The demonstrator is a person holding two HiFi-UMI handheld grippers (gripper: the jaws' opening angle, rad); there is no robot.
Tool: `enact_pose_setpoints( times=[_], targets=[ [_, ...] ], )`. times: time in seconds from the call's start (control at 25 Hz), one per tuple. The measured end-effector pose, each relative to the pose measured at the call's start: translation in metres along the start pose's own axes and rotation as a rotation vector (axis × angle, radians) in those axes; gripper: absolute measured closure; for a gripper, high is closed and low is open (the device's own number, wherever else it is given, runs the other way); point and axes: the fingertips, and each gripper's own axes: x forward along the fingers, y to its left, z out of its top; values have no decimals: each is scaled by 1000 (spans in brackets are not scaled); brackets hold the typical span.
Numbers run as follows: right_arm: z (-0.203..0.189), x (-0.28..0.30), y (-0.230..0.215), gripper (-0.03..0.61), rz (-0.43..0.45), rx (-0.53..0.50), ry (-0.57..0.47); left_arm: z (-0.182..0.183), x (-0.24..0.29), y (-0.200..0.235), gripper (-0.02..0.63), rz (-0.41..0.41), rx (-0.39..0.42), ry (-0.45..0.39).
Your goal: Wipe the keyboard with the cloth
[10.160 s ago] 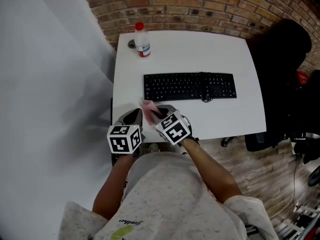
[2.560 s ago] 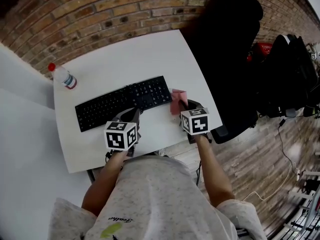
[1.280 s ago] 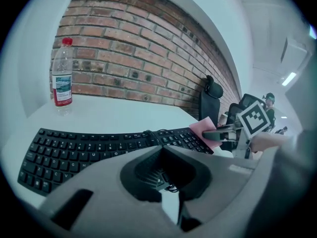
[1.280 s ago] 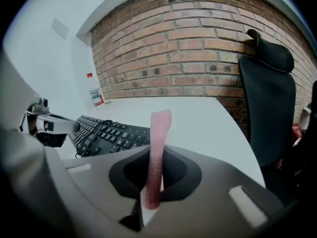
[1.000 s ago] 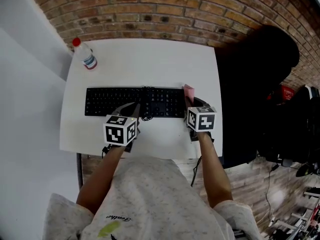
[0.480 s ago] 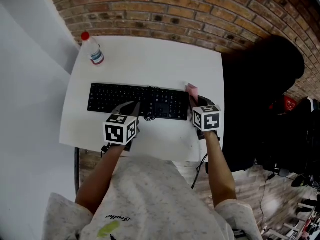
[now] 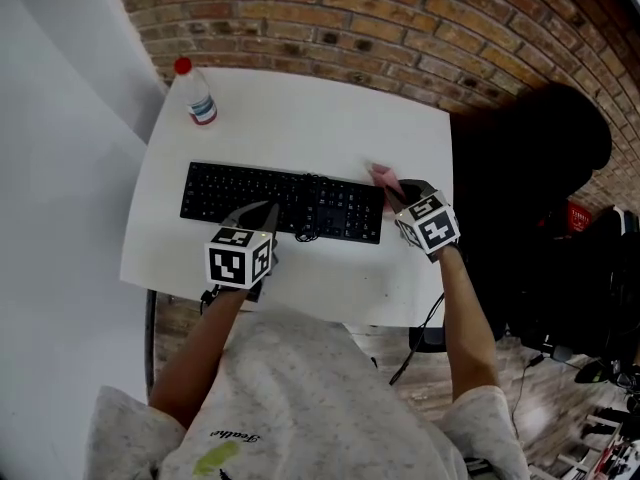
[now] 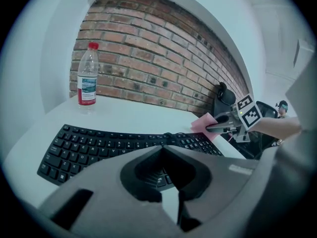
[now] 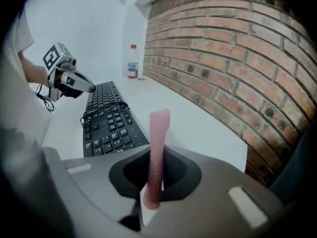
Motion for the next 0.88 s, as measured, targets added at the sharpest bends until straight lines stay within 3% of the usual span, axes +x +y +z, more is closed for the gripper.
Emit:
enact_pose_setpoints(
  times=[0.44,0.88],
  targets=[
    [23,19,28,557,107,-143,85,4,-13,23,620,15,-21,-20],
    [66,38,55,555,149,-192,82,-1,-38,59,620,43,-58,-39]
  ],
)
